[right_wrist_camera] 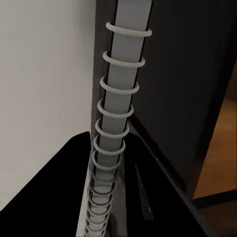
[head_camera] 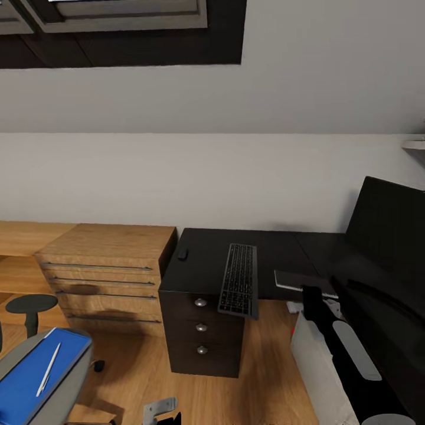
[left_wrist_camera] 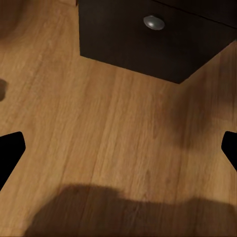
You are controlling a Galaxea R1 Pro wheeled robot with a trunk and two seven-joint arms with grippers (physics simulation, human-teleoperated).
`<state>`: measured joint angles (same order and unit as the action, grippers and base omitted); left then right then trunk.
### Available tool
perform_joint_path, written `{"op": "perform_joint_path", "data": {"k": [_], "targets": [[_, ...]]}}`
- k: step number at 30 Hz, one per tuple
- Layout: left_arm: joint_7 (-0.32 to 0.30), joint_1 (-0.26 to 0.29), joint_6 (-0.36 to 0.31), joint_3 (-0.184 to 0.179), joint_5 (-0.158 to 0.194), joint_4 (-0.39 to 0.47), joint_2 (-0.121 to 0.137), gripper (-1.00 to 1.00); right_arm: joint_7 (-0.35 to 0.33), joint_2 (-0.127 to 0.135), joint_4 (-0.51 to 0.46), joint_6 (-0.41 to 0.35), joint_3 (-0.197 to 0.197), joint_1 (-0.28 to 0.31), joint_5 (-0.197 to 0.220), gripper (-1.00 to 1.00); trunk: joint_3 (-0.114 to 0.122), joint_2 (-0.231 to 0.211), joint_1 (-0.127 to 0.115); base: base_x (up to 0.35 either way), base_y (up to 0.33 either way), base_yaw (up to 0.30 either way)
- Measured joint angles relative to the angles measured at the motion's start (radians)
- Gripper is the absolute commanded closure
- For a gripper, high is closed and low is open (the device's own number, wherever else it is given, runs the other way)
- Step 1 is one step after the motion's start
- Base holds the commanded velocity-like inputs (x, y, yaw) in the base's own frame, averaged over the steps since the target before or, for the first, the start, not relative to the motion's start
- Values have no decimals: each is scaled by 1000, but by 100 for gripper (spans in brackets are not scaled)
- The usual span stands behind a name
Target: In the bedroom, organize the workspace by keeping the computer under the desk, ensuring the monitor is on the desk, placing the keyboard on the desk next to the monitor, placing the mouse on the desk next to the keyboard, moving the folder from the swivel chair onto the desk next to the mouse, stacking the notebook on top of the folder with the pen on top of the notebook, and positioning the swivel chair next to the desk.
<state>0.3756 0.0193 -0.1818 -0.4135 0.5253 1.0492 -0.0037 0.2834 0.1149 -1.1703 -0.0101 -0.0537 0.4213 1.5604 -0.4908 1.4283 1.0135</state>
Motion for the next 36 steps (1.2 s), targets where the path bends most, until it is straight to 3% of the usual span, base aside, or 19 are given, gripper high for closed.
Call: {"op": "perform_joint_path", "data": {"k": [14,27,33,36], "targets": [[0,0,2,0,0,3,0,-100,-59,-1,36,-22,8,3,5,100,-3,0,0,0,0,-19],[1,0,0,6,4,22,1,-100,-63,-1,40,-22,6,3,4,100,-3,0,0,110,0,0],[5,0,-1,8,10,64,2,-100,-61,-4,37,-19,6,3,5,100,-21,42,23,4,0,0],[8,0,-1,9,16,71,2,-100,-61,-26,37,34,10,3,-5,100,-31,63,34,0,0,0]]}}
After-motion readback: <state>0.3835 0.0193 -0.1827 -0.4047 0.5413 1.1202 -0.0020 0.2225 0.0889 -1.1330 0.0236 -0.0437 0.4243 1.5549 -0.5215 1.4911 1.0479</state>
